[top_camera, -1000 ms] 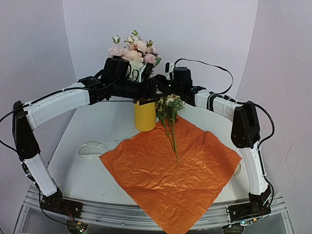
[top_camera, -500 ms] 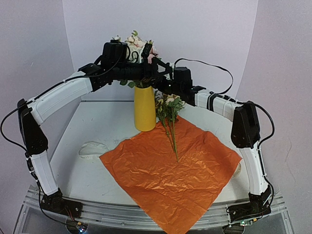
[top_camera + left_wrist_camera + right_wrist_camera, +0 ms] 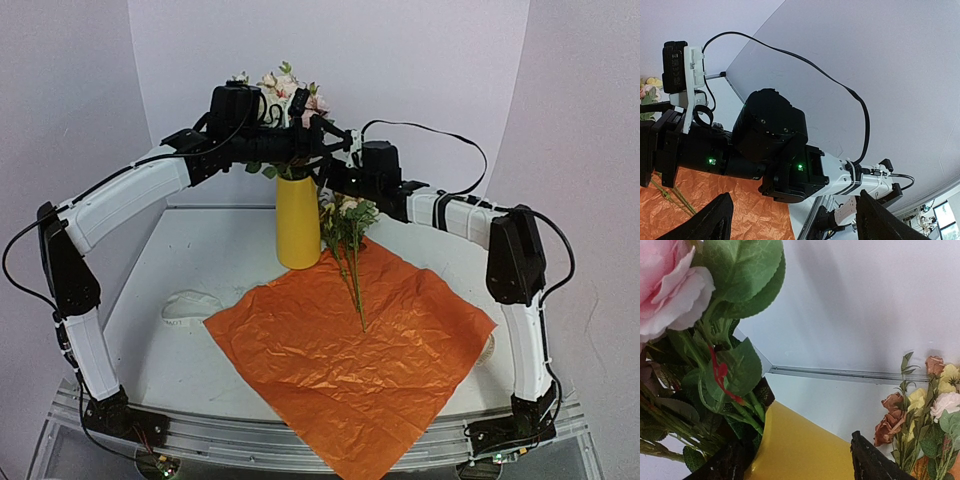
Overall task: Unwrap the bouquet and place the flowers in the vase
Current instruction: Adjust the vase at the center of the board.
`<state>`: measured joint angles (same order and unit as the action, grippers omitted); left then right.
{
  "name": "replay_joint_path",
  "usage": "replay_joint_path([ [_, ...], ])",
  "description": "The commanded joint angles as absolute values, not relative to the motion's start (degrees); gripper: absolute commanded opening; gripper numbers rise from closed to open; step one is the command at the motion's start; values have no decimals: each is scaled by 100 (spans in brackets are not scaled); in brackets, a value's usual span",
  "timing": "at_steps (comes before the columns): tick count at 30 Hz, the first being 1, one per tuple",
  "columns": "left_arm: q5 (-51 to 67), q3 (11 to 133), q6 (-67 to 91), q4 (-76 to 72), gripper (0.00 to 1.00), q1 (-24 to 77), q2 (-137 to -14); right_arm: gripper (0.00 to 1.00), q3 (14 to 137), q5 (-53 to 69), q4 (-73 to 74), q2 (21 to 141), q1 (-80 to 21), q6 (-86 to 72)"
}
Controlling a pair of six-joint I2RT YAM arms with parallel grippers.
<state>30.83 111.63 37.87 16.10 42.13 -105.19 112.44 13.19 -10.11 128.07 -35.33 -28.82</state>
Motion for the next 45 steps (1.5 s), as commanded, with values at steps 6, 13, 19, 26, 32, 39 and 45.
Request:
replay_joint_path([
  [6,3048,11417,3835,1424,86,4175,-10428,76,10509,1427,-1729,11896,-3551,-1922],
  [13,3113,11505,3872,1424,86,4167,-10408,66,8692,1955,-3516,10972,-3599,-682],
  [19,3206,11492,3945,1408,86,4166,-10348,53,8294,1650,-4527,10905,-4083,861],
  [26,3375,11423,4106,1289,86,4173,-10306,49,8498,1461,-5172,11318,-4305,1654],
  [32,3462,11399,4222,1175,86,4175,-10216,43,8790,1141,-5526,11696,-4403,2087],
  [39,3540,11426,4322,1068,86,4176,-10179,47,9116,1293,-5736,12113,-4403,2208],
  [45,3507,11426,4373,959,86,4173,-10110,48,9048,1323,-6205,12295,-4403,2121],
])
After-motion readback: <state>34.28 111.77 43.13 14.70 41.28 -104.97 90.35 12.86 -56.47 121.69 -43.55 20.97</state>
